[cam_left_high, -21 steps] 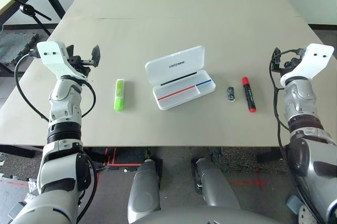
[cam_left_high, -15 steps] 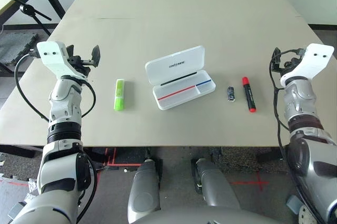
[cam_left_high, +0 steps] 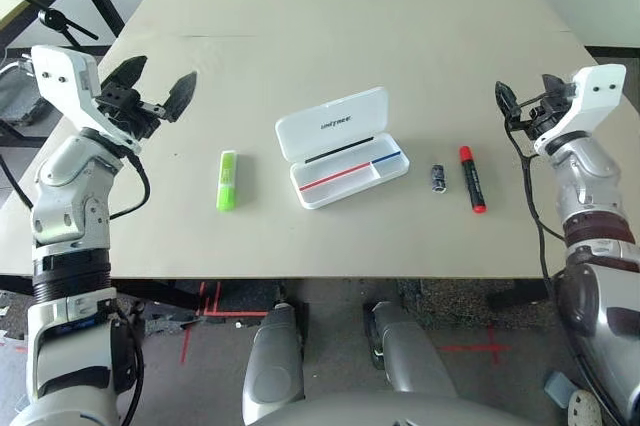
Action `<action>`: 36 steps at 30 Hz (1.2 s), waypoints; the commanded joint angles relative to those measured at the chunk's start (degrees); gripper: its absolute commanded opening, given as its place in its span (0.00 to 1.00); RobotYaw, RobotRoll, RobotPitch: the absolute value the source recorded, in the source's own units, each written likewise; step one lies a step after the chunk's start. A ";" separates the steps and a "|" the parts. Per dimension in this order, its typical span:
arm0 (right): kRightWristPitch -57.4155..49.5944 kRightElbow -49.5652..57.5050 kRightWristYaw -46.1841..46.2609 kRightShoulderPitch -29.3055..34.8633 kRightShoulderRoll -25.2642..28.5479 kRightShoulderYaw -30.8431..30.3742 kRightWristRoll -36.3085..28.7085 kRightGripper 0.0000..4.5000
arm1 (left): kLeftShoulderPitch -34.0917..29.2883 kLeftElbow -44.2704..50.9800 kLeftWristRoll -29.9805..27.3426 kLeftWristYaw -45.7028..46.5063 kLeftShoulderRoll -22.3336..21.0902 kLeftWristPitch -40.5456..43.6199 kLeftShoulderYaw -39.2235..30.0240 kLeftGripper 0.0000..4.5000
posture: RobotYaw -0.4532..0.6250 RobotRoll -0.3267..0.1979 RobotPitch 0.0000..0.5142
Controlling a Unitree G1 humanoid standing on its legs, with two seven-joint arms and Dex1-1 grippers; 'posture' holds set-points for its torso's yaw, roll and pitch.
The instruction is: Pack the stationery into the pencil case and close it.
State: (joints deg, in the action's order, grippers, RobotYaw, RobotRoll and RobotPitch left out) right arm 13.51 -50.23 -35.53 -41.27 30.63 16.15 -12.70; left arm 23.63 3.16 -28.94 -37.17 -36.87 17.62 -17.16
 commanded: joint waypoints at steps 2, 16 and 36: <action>-2.12 2.39 -4.22 0.01 -0.13 -1.99 -0.37 1.00 | 0.44 9.91 -3.59 -0.24 1.87 7.20 5.40 0.99 | 0.44 0.62 0.29; -10.41 13.25 -13.40 4.09 -0.76 -4.36 -3.50 1.00 | 0.27 21.06 -6.35 -1.54 6.00 20.00 20.40 0.99 | 0.42 0.62 0.30; -16.23 21.33 -12.75 7.79 -1.37 -3.89 -6.51 1.00 | -1.15 17.40 10.80 -4.96 1.06 22.52 38.60 0.99 | 0.38 0.62 0.32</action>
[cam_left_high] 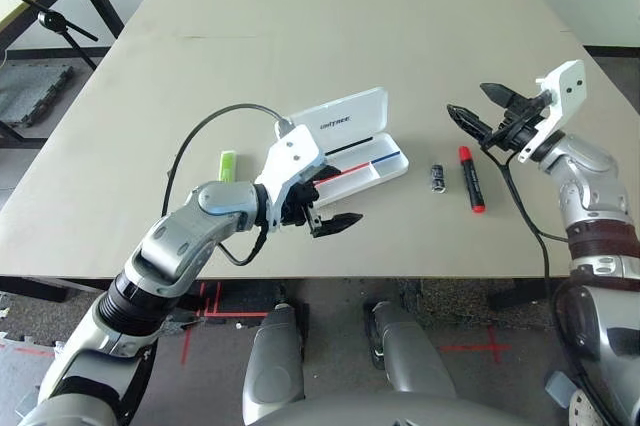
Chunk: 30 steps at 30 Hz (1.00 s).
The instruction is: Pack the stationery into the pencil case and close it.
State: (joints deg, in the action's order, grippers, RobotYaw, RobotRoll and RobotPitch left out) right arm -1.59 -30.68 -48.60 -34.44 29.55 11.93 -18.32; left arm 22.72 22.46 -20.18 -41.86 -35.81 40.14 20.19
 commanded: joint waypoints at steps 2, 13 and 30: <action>-1.33 2.21 0.40 1.14 -0.27 0.31 -0.97 1.00 | -0.42 -2.83 3.61 0.27 0.16 0.42 1.99 0.99 | 0.38 0.62 0.31; -2.11 4.89 0.67 2.68 -1.36 -0.33 -1.80 1.00 | 0.25 -6.81 8.91 -0.43 0.82 1.33 3.81 0.99 | 0.37 0.62 0.30; -4.70 7.57 -1.70 4.18 0.73 -0.18 -2.77 1.00 | 2.90 -9.17 10.81 -6.95 0.84 1.60 6.23 0.91 | 0.35 0.62 0.28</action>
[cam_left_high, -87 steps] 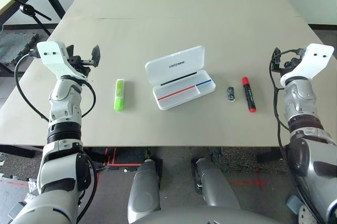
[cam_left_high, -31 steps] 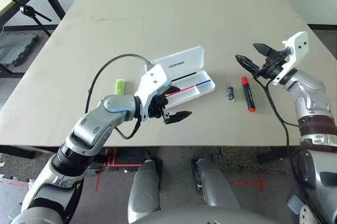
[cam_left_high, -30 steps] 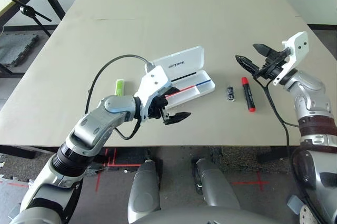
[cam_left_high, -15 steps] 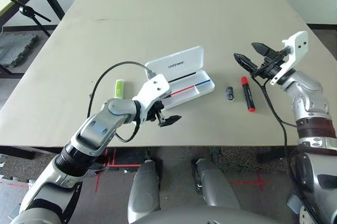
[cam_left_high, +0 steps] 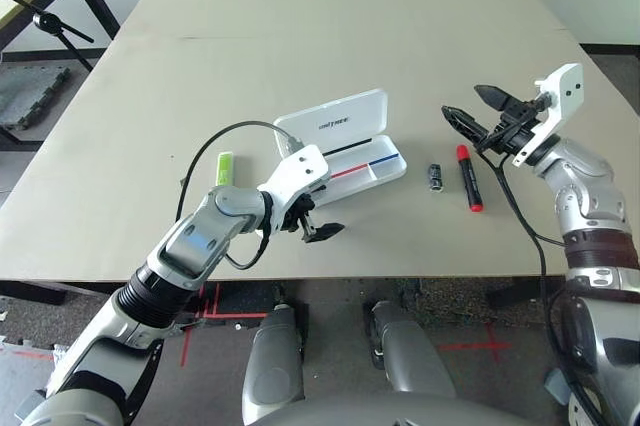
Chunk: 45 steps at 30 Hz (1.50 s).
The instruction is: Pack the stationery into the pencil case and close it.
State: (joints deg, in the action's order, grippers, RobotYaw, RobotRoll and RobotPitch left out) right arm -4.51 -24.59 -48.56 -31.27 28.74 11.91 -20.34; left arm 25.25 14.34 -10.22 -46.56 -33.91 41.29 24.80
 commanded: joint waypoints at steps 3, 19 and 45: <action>-5.07 3.04 -4.94 1.47 3.57 -0.57 -1.95 1.00 | 0.68 -1.43 0.97 -3.47 -1.53 0.20 1.43 0.69 | 0.35 0.62 0.28; -16.11 11.23 -13.02 3.15 9.53 -2.46 -4.41 1.00 | 3.04 -8.66 5.24 -12.19 -5.04 -16.01 0.56 0.01 | 0.36 0.62 0.29; -19.05 16.90 -12.80 6.93 10.25 -4.05 -4.33 1.00 | 3.72 -21.02 10.41 -21.12 -6.31 -39.25 -1.43 0.01 | 0.34 0.62 0.29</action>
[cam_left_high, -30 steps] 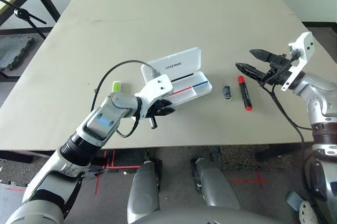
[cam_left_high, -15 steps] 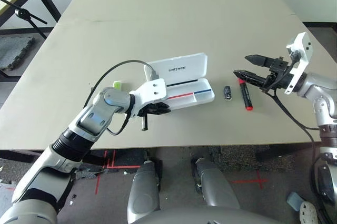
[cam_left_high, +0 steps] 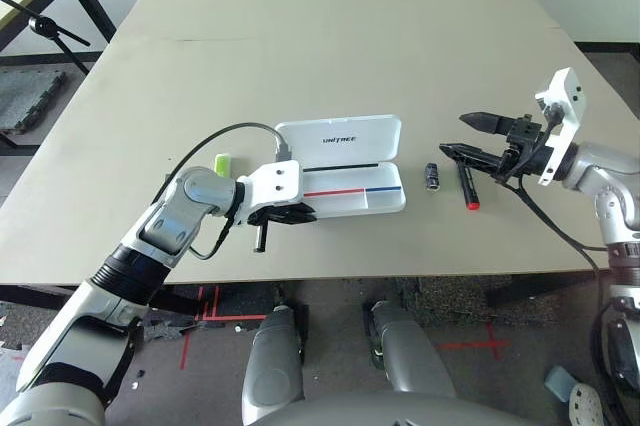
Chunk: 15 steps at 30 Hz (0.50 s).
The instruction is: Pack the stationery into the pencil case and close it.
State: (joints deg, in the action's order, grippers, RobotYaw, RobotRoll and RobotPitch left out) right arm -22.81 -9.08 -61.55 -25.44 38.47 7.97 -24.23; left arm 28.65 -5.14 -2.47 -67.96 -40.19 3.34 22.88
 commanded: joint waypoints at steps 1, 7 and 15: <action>-0.82 1.62 0.29 1.31 0.55 -0.02 -0.47 1.00 | 0.14 -1.45 2.62 0.25 0.11 -1.23 0.33 0.01 | 0.34 0.62 0.28; -1.15 2.28 0.65 1.80 0.59 0.15 -0.55 1.00 | -0.72 -0.18 2.11 0.01 0.19 -0.47 -0.29 0.01 | 0.34 0.62 0.28; -1.24 2.09 0.80 1.29 0.28 -0.45 -0.48 1.00 | -1.66 4.20 0.41 0.13 -0.13 3.00 -2.07 0.62 | 0.35 0.62 0.28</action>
State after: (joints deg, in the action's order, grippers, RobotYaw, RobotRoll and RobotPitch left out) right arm -23.61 -7.81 -60.64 -24.12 38.49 7.90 -24.33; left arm 28.09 -2.42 -1.99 -67.85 -39.81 5.55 21.56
